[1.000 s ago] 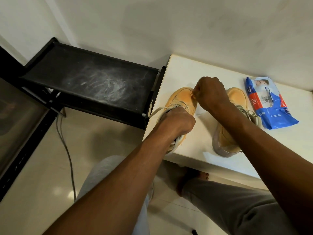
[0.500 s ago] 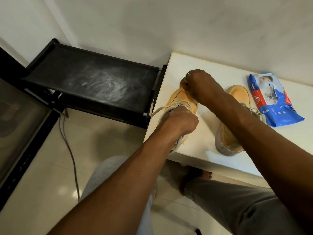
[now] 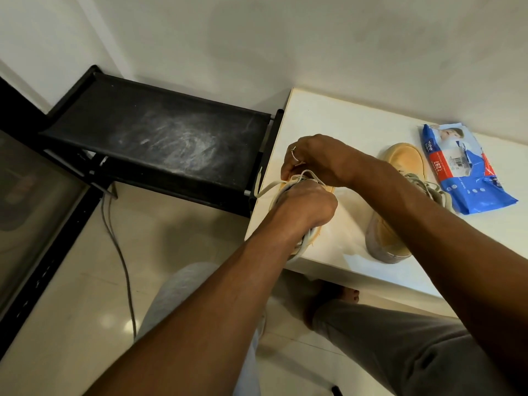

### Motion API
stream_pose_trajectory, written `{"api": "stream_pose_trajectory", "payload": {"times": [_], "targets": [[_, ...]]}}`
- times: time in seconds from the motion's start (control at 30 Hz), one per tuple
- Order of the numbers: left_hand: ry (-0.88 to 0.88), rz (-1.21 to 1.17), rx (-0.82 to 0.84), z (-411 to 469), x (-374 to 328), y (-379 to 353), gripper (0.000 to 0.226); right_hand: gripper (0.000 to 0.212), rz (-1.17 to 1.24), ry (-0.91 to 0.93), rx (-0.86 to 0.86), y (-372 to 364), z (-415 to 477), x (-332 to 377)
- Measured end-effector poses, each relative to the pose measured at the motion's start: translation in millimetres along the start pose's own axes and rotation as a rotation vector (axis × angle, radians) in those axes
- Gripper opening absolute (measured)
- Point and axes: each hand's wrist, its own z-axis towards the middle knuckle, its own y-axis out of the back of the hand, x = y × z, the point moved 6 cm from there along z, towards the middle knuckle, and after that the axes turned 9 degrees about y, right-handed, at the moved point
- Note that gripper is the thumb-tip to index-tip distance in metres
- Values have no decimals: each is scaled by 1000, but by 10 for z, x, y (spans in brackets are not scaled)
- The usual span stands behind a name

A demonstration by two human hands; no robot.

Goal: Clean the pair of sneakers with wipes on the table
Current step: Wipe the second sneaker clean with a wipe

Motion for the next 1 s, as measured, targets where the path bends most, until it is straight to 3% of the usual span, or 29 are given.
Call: {"api": "stream_pose_trajectory", "payload": {"times": [0.07, 0.33, 0.7, 0.9, 1.0], "targets": [[2, 1, 9, 5, -3, 1, 10, 20, 35, -50, 18, -19, 5, -19], [7, 12, 18, -28, -9, 29, 8, 26, -125, -221, -128, 79, -66, -100], [-10, 64, 21, -87, -36, 67, 12, 26, -254, -597, -255, 109, -195, -375], [4, 90, 23, -64, -29, 62, 19, 5, -290, -753, -202, 179, -266, -386], [-2, 119, 38, -61, -32, 46, 20, 18, -231, -810, -178, 201, -312, -418]]}}
